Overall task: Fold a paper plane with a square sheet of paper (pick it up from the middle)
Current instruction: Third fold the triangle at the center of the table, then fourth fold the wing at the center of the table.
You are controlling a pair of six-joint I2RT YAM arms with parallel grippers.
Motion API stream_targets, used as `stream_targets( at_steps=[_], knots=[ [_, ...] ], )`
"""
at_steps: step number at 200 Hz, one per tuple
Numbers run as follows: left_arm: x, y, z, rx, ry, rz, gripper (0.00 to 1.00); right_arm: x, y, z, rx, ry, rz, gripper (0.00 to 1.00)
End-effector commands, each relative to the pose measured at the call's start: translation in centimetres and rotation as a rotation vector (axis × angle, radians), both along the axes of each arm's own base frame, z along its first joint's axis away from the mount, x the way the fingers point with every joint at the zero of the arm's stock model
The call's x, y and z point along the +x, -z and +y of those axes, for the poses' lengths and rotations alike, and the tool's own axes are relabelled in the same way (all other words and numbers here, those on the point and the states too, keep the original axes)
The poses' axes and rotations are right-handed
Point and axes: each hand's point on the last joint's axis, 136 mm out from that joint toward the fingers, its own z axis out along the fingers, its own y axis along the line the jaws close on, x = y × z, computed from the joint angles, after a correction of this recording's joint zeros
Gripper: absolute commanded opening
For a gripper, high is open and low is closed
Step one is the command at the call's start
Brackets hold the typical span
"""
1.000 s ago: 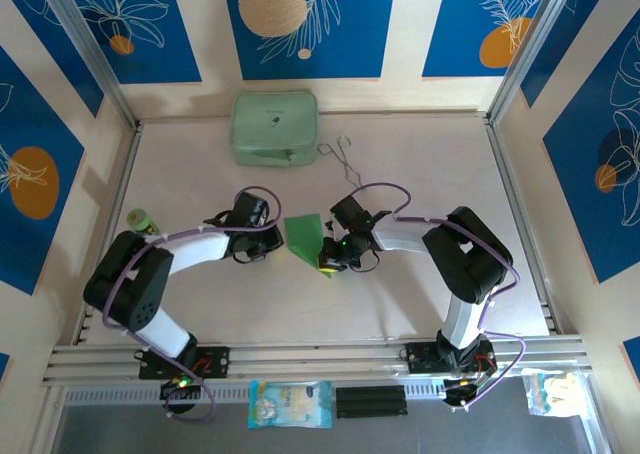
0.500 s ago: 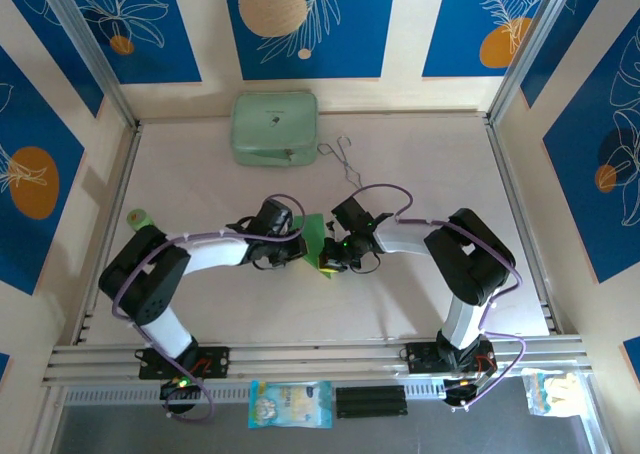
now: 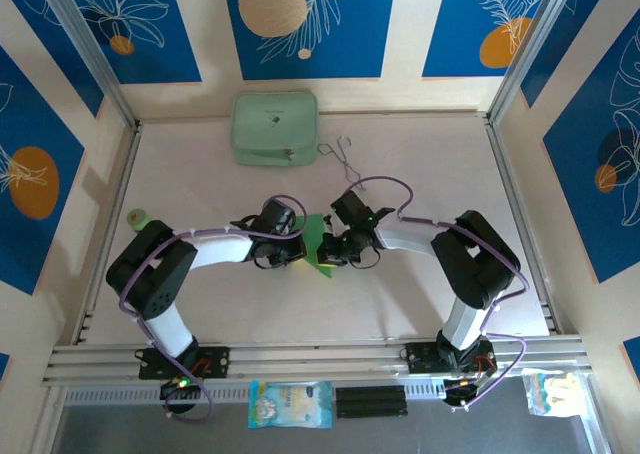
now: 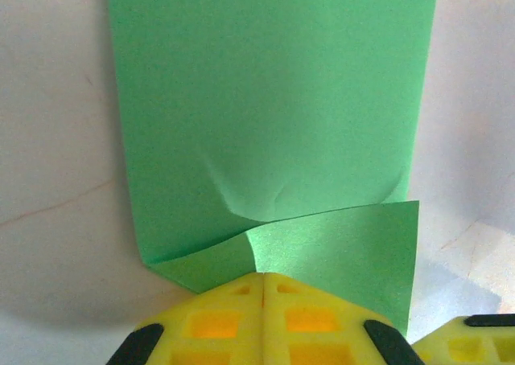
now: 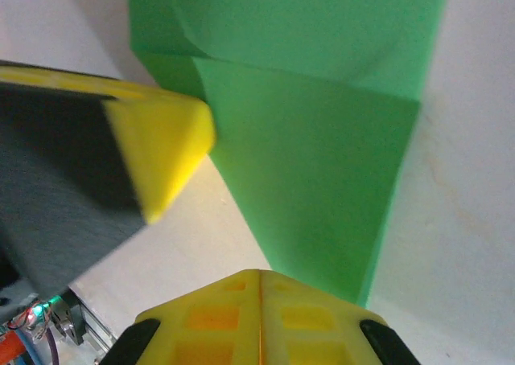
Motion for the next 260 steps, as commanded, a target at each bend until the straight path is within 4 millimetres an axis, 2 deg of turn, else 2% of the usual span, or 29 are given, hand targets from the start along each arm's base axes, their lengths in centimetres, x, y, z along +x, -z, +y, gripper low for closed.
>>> stream_targets(
  at_steps=[1, 47, 74, 103, 127, 140, 149, 166, 183, 199, 213, 227, 260],
  knots=[
    [-0.9, 2.0, 1.6, 0.097, -0.036, 0.073, 0.08, -0.6, 0.8, 0.5, -0.012, -0.049, 0.030, 0.07],
    [-1.6, 3.1, 2.4, 0.140, -0.059, 0.124, 0.07, -1.6, 2.7, -0.1, -0.052, -0.072, 0.067, 0.06],
    [-2.1, 3.7, 3.0, 0.169, -0.073, 0.151, 0.06, -3.0, 3.7, -1.5, -0.084, -0.087, 0.091, 0.06],
    [-2.5, 4.1, 3.4, 0.185, -0.075, 0.168, 0.05, -5.6, 4.5, -3.6, -0.108, -0.104, 0.128, 0.05],
    [-2.3, 3.9, 3.3, 0.176, -0.076, 0.162, 0.05, -7.1, 4.3, -4.9, -0.111, -0.103, 0.133, 0.05],
    [-2.0, 3.5, 2.8, 0.154, -0.070, 0.150, 0.05, -7.3, 4.0, -5.5, -0.116, -0.092, 0.125, 0.04],
    [-1.6, 2.9, 2.1, 0.127, -0.060, 0.137, 0.05, -7.0, 3.5, -5.5, -0.112, -0.083, 0.106, 0.04],
    [-0.6, 1.0, 0.3, 0.047, -0.027, 0.100, 0.08, -5.5, 1.3, -5.0, -0.086, -0.050, 0.033, 0.04],
    [0.6, -2.1, -1.4, -0.042, -0.009, 0.042, 0.13, -3.5, -1.5, -4.4, -0.052, 0.005, -0.066, 0.05],
    [1.7, -5.0, -1.9, -0.094, -0.016, -0.013, 0.23, -1.7, -3.5, -4.4, -0.038, 0.081, -0.135, 0.11],
    [2.3, -6.8, -1.4, -0.115, -0.039, -0.053, 0.29, -0.6, -4.6, -4.3, -0.029, 0.129, -0.168, 0.16],
    [2.8, -7.8, -0.2, -0.116, -0.078, -0.085, 0.34, 0.2, -5.4, -3.7, -0.012, 0.146, -0.179, 0.19],
    [2.7, -7.7, 3.3, -0.098, -0.152, -0.112, 0.41, 1.2, -5.4, -1.5, 0.011, 0.117, -0.153, 0.19]
  ],
)
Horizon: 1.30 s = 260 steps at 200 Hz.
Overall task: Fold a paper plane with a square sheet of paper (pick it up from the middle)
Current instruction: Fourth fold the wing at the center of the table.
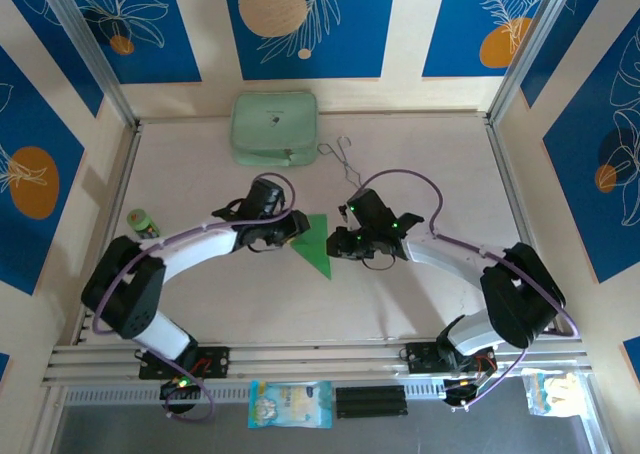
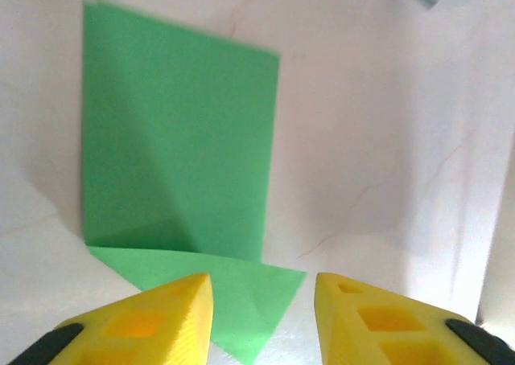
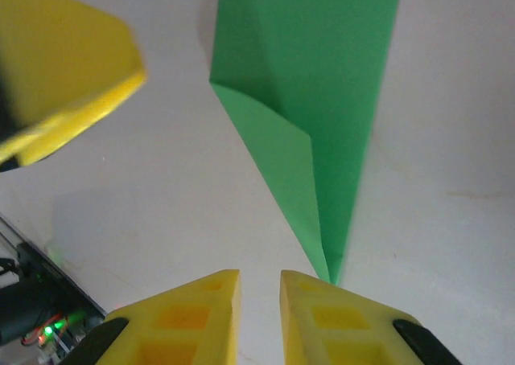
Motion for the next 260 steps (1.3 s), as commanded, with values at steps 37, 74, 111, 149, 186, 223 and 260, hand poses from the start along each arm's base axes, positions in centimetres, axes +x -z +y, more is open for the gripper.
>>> stream_targets(
  at_steps=[37, 74, 111, 149, 186, 223, 260],
  knots=[
    [-1.1, 2.0, 4.3, 0.014, -0.080, 0.027, 0.42, 1.3, 0.9, 2.9, -0.002, -0.017, 0.025, 0.18],
    [-1.3, 3.1, 3.4, -0.037, -0.048, 0.068, 0.42, 2.6, 2.9, 2.5, -0.086, 0.029, 0.042, 0.18],
    [-1.3, 4.3, 2.2, -0.071, -0.018, 0.120, 0.42, 3.2, 5.4, 1.4, -0.181, 0.080, 0.099, 0.19],
    [-1.2, 5.1, 1.3, -0.090, 0.017, 0.157, 0.39, 3.0, 6.9, 1.1, -0.200, 0.081, 0.144, 0.20],
    [-0.9, 5.3, 0.6, -0.110, 0.033, 0.169, 0.32, 2.7, 7.8, 0.9, -0.212, 0.081, 0.168, 0.20],
    [-0.8, 5.7, 0.5, -0.102, 0.041, 0.180, 0.31, 2.5, 8.3, 0.6, -0.222, 0.083, 0.182, 0.20],
    [-0.7, 6.4, 0.3, -0.091, 0.056, 0.197, 0.32, 2.5, 8.4, 0.5, -0.223, 0.084, 0.186, 0.19]
  ],
)
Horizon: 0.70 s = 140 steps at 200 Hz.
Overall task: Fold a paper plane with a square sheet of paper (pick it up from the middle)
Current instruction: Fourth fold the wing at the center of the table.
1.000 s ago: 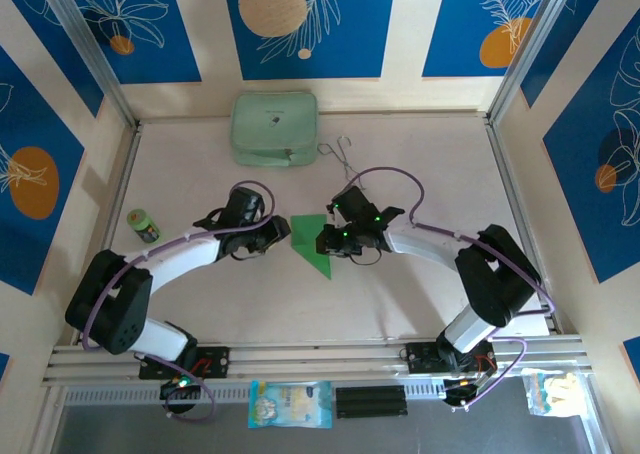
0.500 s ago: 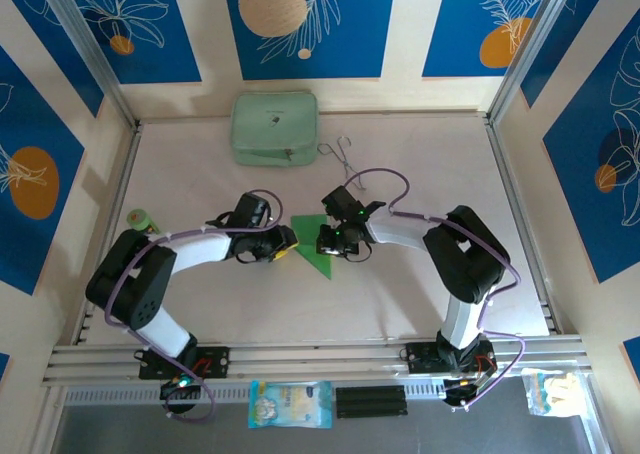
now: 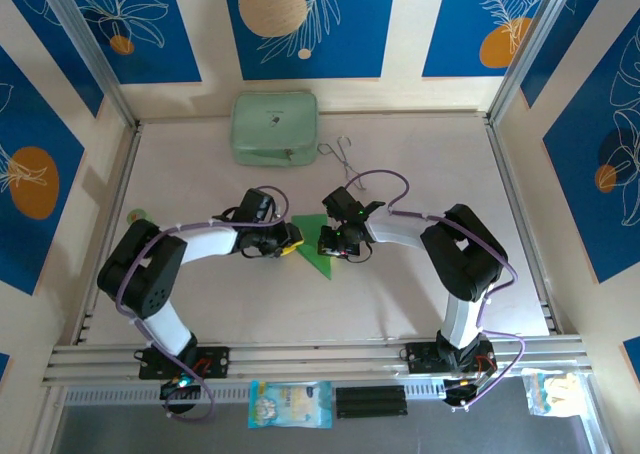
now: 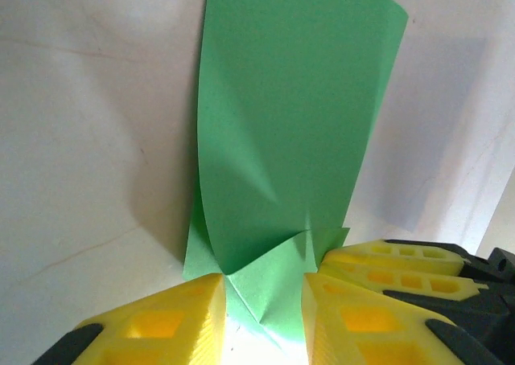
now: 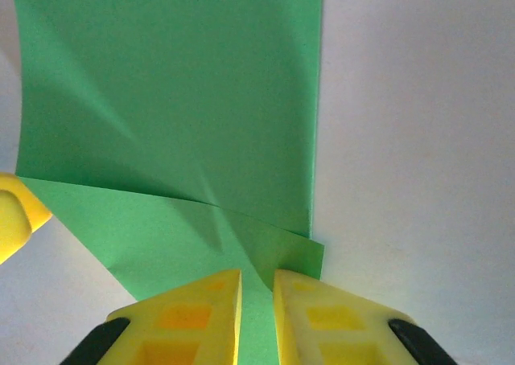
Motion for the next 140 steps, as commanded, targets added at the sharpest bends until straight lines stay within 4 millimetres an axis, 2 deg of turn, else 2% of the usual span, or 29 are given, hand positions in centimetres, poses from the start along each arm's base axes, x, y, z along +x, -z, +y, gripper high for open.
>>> stream_targets(
  at_steps=[1, 46, 85, 111, 140],
  knots=[
    [0.3, -0.1, -0.4, -0.010, 0.026, 0.006, 0.32, -0.4, 1.0, -0.6, -0.028, 0.015, 0.041, 0.20],
    [0.5, 0.3, -0.7, -0.014, 0.041, 0.015, 0.31, -0.3, 1.0, -0.7, -0.024, 0.015, 0.043, 0.19],
    [0.8, 0.4, -1.0, -0.039, 0.049, 0.015, 0.24, -0.1, 0.8, -0.5, -0.011, 0.002, 0.032, 0.19],
    [1.0, 0.3, -1.0, -0.050, 0.046, 0.009, 0.19, 0.5, -0.4, -0.1, 0.030, -0.028, -0.010, 0.20],
    [1.3, -0.1, -1.0, -0.064, 0.032, -0.006, 0.12, 1.5, -3.1, 0.3, 0.054, -0.092, -0.126, 0.22]
  ],
)
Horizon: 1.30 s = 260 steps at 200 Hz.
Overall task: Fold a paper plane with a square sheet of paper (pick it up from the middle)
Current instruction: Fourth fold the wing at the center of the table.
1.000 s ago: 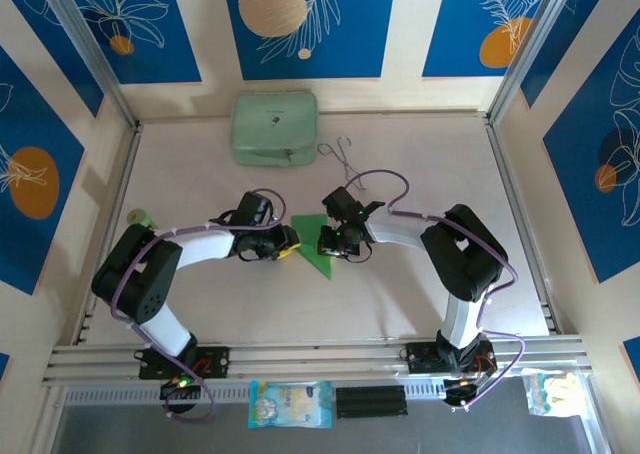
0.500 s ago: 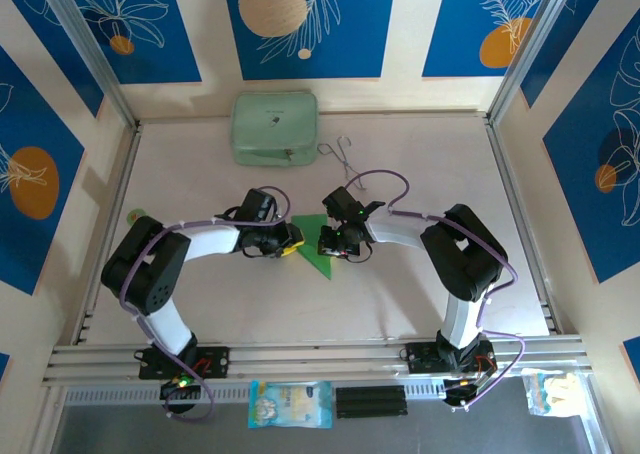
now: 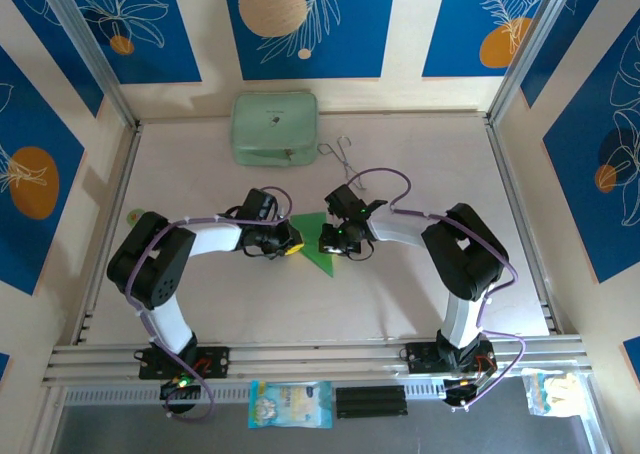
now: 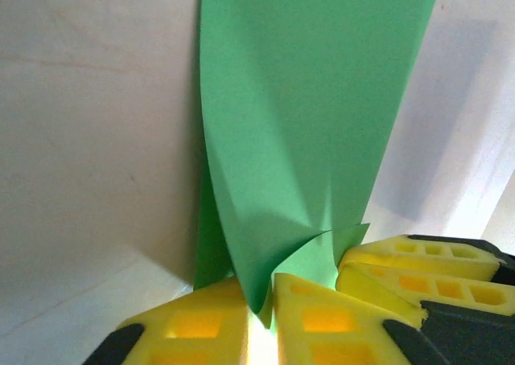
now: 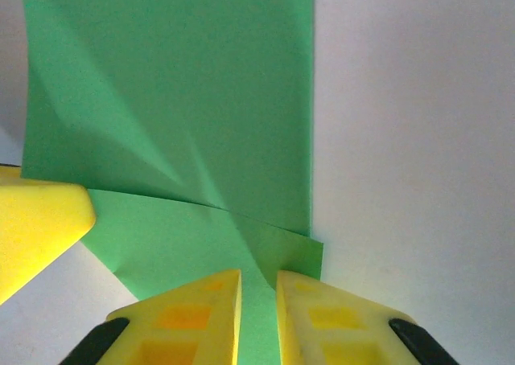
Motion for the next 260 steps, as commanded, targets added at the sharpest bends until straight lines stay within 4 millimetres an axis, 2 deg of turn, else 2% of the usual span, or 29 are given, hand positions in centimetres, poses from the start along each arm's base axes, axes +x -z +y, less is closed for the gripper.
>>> stream_targets(
  at_steps=[1, 25, 63, 94, 133, 260],
  knots=[
    [1.0, -1.2, -0.5, -0.043, -0.002, -0.036, 0.12, 0.7, -2.9, 0.5, 0.040, -0.069, -0.102, 0.22],
    [1.3, -1.8, -0.4, -0.045, -0.027, -0.050, 0.08, 1.0, -4.5, -0.1, -0.002, -0.113, -0.207, 0.28],
    [1.5, -3.3, -0.5, -0.041, -0.074, -0.065, 0.08, 0.6, -5.4, -1.7, -0.184, -0.170, -0.392, 0.36],
    [1.6, -4.1, -0.5, -0.035, -0.105, -0.072, 0.08, -0.5, -6.0, -0.9, -0.295, -0.280, -0.555, 0.38],
    [1.6, -4.6, -0.7, -0.039, -0.110, -0.072, 0.08, -1.8, -4.8, 0.8, -0.351, -0.375, -0.615, 0.40],
    [1.5, -4.8, -1.0, -0.049, -0.115, -0.050, 0.09, -0.9, -2.4, 2.5, -0.403, -0.428, -0.625, 0.36]
  ],
)
